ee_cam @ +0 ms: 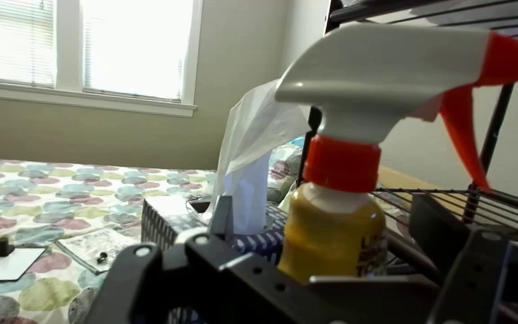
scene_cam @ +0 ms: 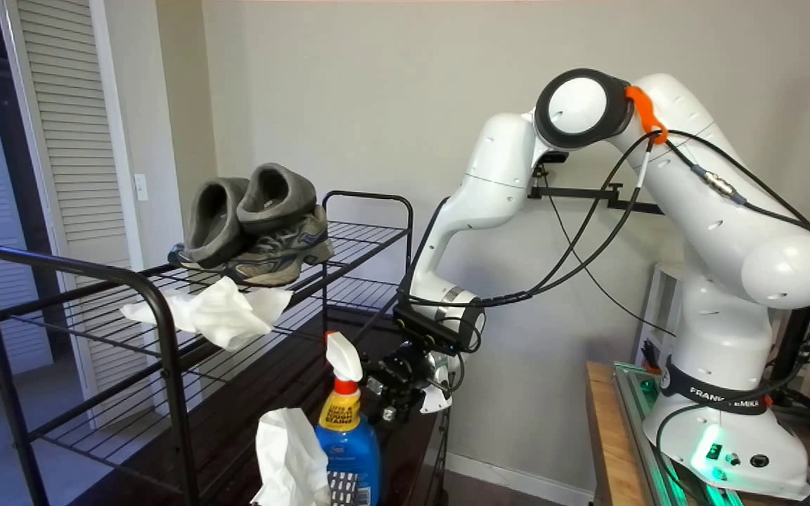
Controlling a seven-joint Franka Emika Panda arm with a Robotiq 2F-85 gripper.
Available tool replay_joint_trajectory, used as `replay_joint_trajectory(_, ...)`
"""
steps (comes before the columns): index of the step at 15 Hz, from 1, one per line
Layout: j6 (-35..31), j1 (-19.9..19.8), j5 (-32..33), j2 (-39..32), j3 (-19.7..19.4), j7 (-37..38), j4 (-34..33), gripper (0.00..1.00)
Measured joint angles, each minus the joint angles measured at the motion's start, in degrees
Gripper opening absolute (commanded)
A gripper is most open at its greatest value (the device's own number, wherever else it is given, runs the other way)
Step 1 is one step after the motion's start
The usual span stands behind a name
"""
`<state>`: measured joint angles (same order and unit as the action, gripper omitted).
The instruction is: Put the blue bottle on the rack
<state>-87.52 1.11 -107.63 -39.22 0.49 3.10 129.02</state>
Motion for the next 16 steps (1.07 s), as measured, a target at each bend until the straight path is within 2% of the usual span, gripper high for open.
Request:
replay_joint_trajectory(7,-2.04,2.15,-1.95,-1.5,0.42,-0.57,-3.4,1.0)
replay_joint_trajectory(8,-2.44,2.32,-1.95,-1.75,0.42,-0.62,-3.49,0.75)
replay_joint_trajectory(9,-2.65,2.4,-1.95,-1.97,0.42,-0.73,-3.51,0.74)
replay_joint_trajectory(12,-2.82,2.49,-1.95,-2.51,0.42,-1.38,-3.53,0.51)
replay_joint_trajectory(16,-2.81,2.48,-1.97,-2.62,0.43,-1.51,-3.84,0.27)
